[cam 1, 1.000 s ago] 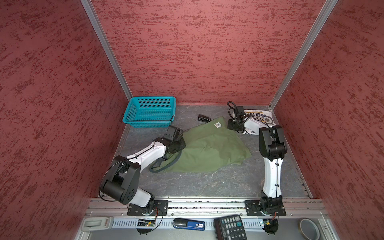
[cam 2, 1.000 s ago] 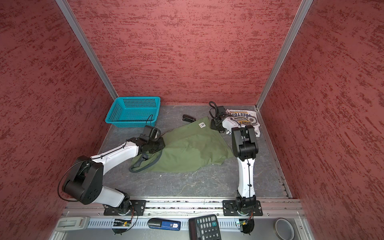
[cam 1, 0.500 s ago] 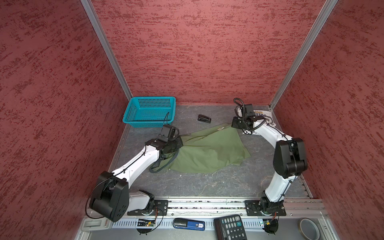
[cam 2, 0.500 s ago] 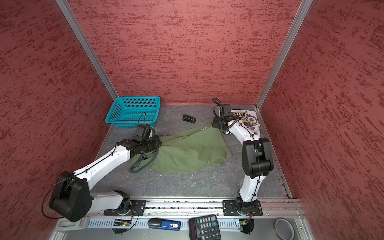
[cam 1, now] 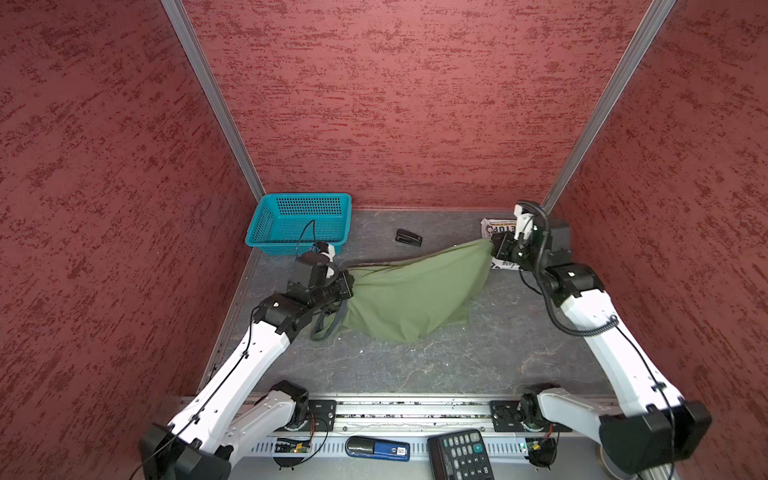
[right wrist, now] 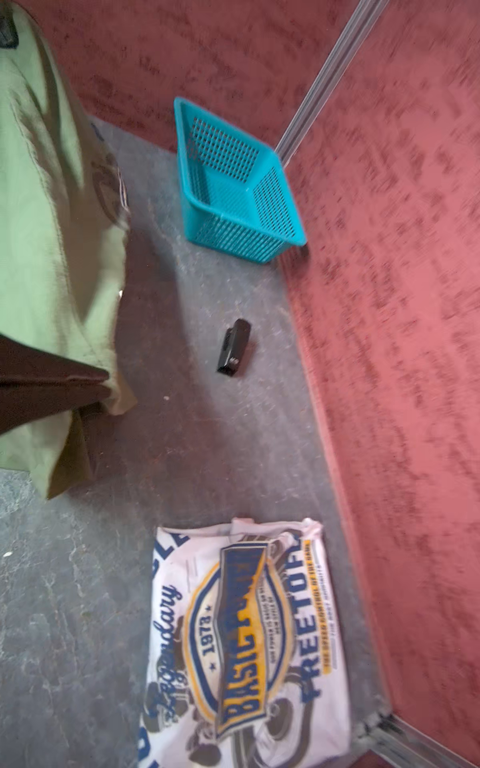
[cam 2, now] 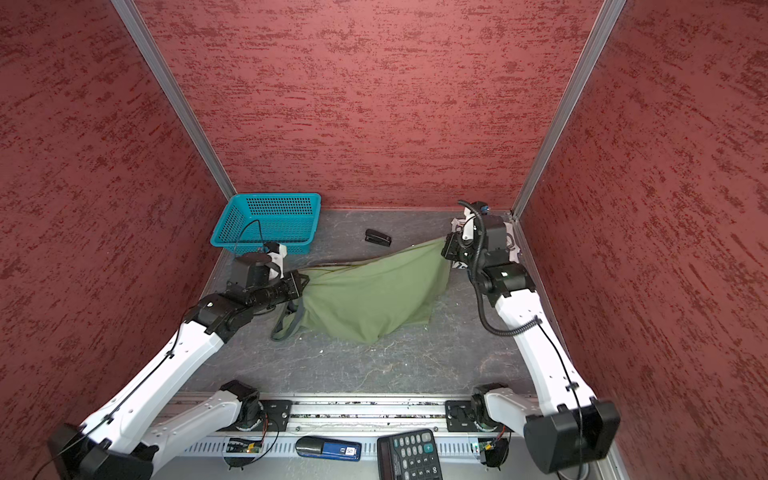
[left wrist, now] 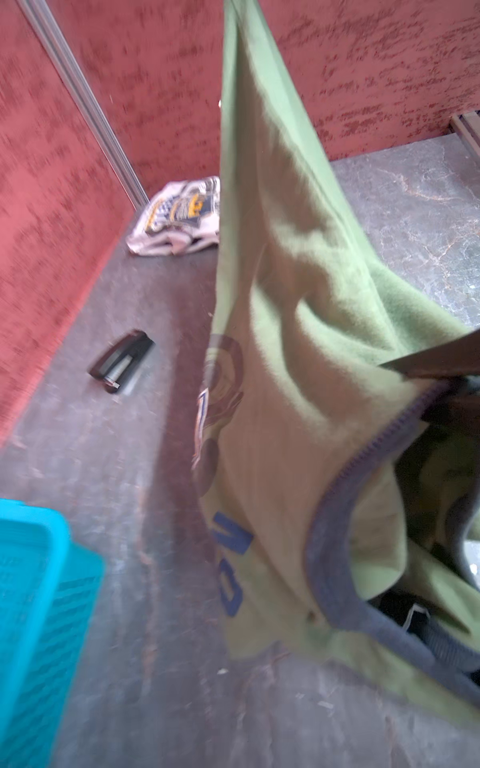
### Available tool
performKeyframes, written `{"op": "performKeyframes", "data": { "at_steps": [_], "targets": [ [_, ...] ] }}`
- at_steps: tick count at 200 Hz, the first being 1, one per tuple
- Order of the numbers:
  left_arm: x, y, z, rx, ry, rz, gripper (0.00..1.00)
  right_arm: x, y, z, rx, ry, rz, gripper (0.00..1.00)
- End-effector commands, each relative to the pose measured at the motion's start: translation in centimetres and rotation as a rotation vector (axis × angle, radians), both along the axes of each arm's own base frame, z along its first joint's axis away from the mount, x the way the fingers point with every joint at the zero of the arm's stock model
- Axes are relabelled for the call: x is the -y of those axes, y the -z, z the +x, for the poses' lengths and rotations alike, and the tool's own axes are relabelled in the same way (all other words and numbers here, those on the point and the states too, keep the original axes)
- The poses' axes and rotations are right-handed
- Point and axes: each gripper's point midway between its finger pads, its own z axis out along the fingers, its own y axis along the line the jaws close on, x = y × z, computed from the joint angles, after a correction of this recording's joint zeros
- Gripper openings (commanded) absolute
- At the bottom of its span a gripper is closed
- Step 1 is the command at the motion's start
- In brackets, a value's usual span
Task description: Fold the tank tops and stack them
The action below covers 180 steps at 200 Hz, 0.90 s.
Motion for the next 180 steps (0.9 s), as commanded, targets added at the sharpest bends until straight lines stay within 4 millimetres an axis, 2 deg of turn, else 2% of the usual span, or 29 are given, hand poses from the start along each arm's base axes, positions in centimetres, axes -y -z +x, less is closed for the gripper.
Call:
{"op": "performKeyframes", "data": {
  "at_steps": [1,18,33,59,72,97,136,180],
  "targets": [
    [-0.8,-2.6,-0.5,0.078,0.016,0.035,0.08,0.8,-3.0,-1.9,0.059,0.036,0.020,0.00],
    [-0.4,-2.2,-0.7,0.060,0.038,0.031,0.13,1.6,-3.5,-2.9,0.074,0.070,0.024,0.00],
    [0.5,-0.1,-0.7,-0.010,0.075,0.025,0.15,1.8,-2.7,-3.7,0.066,0.077,0.027,0.00],
    [2.2,5.3,-0.7,-0.179,0.128,0.016,0.17,1.2,1.0,-4.5,-0.014,0.051,0.051,0.00],
    [2.8,8.1,-0.9,-0.250,0.137,0.012,0.22,0.7,2.9,-4.9,-0.055,0.027,0.072,0.00],
    [3.3,11.4,-1.0,-0.312,0.133,0.000,0.32,0.8,5.6,-5.4,-0.109,0.034,0.073,0.00],
    [3.2,13.0,-1.4,-0.329,0.118,-0.020,0.50,1.3,6.6,-5.6,-0.132,0.056,0.051,0.00],
    [3.5,13.7,-2.4,-0.347,0.131,-0.034,0.54,1.3,6.7,-5.5,-0.139,0.060,0.047,0.00]
  ]
}}
